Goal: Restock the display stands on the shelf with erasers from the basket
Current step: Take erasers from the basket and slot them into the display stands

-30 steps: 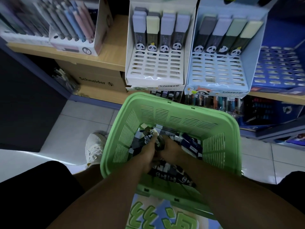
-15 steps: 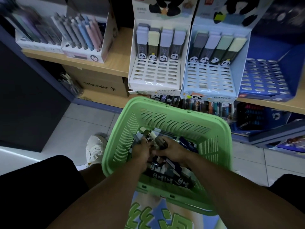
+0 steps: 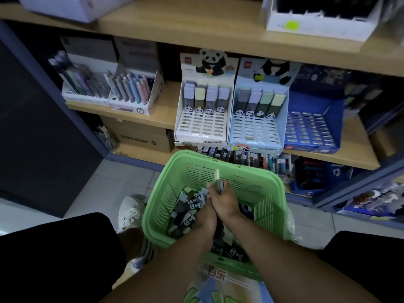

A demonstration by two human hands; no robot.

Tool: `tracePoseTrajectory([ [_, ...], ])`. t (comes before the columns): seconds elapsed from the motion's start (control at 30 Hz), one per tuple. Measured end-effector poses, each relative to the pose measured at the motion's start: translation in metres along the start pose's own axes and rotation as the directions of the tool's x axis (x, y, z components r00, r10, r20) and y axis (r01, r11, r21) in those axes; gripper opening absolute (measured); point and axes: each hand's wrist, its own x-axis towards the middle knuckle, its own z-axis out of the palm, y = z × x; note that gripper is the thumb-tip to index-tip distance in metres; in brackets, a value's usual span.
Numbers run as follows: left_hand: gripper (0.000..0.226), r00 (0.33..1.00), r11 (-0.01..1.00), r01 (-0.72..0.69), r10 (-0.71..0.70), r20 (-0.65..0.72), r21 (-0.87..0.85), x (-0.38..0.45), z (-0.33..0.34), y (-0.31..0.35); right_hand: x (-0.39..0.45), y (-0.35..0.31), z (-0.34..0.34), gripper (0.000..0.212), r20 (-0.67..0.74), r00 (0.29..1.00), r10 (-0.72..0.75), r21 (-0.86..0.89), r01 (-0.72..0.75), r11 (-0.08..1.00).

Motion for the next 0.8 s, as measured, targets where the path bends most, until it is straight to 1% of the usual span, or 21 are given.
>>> tracePoseTrajectory([
  [0.07, 0.06, 1.0, 0.998, -0.005, 0.005, -0.005, 0.055, -0.014, -0.005, 0.002, -0.005, -0.005, 0.0, 0.036, 0.031, 0.998, 0.047, 0.019, -0.047, 0.999],
  [0.13, 0.066, 0.998, 0.994, -0.051, 0.047, 0.033, 0.1, -0.026, -0.015, 0.004, -0.01, -0.013, -0.004, 0.034, 0.074, 0.995, 0.062, 0.018, -0.063, 0.998],
  [0.2, 0.088, 0.996, 0.994, -0.068, 0.062, 0.068, 0.084, -0.029, -0.026, 0.006, -0.014, -0.024, -0.01, 0.028, 0.093, 0.996, 0.017, -0.06, -0.012, 0.998],
  [0.23, 0.092, 0.994, 0.994, -0.086, 0.081, 0.07, 0.069, -0.031, -0.031, 0.008, -0.018, -0.033, -0.015, 0.026, 0.106, 0.994, -0.018, -0.127, 0.032, 0.991],
  [0.27, 0.088, 0.992, 0.99, -0.118, 0.113, 0.057, 0.081, -0.034, -0.037, 0.012, -0.022, -0.041, -0.02, 0.027, 0.119, 0.991, -0.056, -0.191, 0.078, 0.978],
  [0.33, 0.07, 0.983, 0.969, -0.181, 0.181, 0.018, 0.17, -0.043, -0.052, 0.021, -0.035, -0.06, -0.033, 0.028, 0.159, 0.981, -0.113, -0.293, 0.156, 0.943],
  [0.37, 0.065, 0.978, 0.96, -0.205, 0.206, 0.011, 0.189, -0.046, -0.06, 0.026, -0.043, -0.07, -0.04, 0.028, 0.193, 0.973, -0.129, -0.329, 0.188, 0.925],
  [0.4, 0.062, 0.975, 0.962, -0.22, 0.22, 0.019, 0.163, -0.046, -0.067, 0.03, -0.05, -0.08, -0.047, 0.028, 0.234, 0.962, -0.142, -0.347, 0.218, 0.912],
  [0.47, 0.051, 0.969, 0.971, -0.237, 0.234, 0.074, 0.042, -0.054, -0.075, 0.041, -0.063, -0.103, -0.06, 0.027, 0.298, 0.936, -0.188, -0.346, 0.289, 0.893],
  [0.53, 0.04, 0.955, 0.973, -0.225, 0.231, 0.183, -0.054, -0.063, -0.072, 0.06, -0.07, -0.13, -0.073, 0.027, 0.256, 0.92, -0.296, -0.337, 0.372, 0.865],
  [0.57, 0.034, 0.942, 0.974, -0.205, 0.223, 0.251, -0.094, -0.073, -0.066, 0.072, -0.073, -0.143, -0.079, 0.027, 0.214, 0.917, -0.336, -0.288, 0.388, 0.876],
  [0.6, 0.027, 0.925, 0.974, -0.183, 0.217, 0.311, -0.136, -0.082, -0.059, 0.083, -0.074, -0.156, -0.083, 0.027, 0.179, 0.921, -0.347, -0.19, 0.378, 0.906],
  [0.67, 0.019, 0.884, 0.965, -0.172, 0.24, 0.4, -0.2, -0.101, -0.045, 0.105, -0.075, -0.176, -0.088, 0.022, 0.146, 0.941, -0.305, 0.101, 0.293, 0.951],
  [0.7, 0.02, 0.863, 0.96, -0.176, 0.258, 0.434, -0.22, -0.111, -0.039, 0.115, -0.074, -0.185, -0.089, 0.02, 0.129, 0.952, -0.277, 0.236, 0.242, 0.941],
  [0.73, 0.021, 0.841, 0.955, -0.181, 0.275, 0.467, -0.237, -0.119, -0.034, 0.123, -0.074, -0.191, -0.09, 0.018, 0.109, 0.96, -0.258, 0.331, 0.21, 0.92],
  [0.77, 0.023, 0.816, 0.951, -0.185, 0.29, 0.501, -0.248, -0.127, -0.029, 0.13, -0.074, -0.196, -0.091, 0.018, 0.087, 0.964, -0.25, 0.383, 0.199, 0.902],
  [0.8, 0.024, 0.795, 0.947, -0.192, 0.304, 0.525, -0.258, -0.131, -0.025, 0.136, -0.074, -0.202, -0.092, 0.018, 0.062, 0.967, -0.248, 0.378, 0.208, 0.902],
])
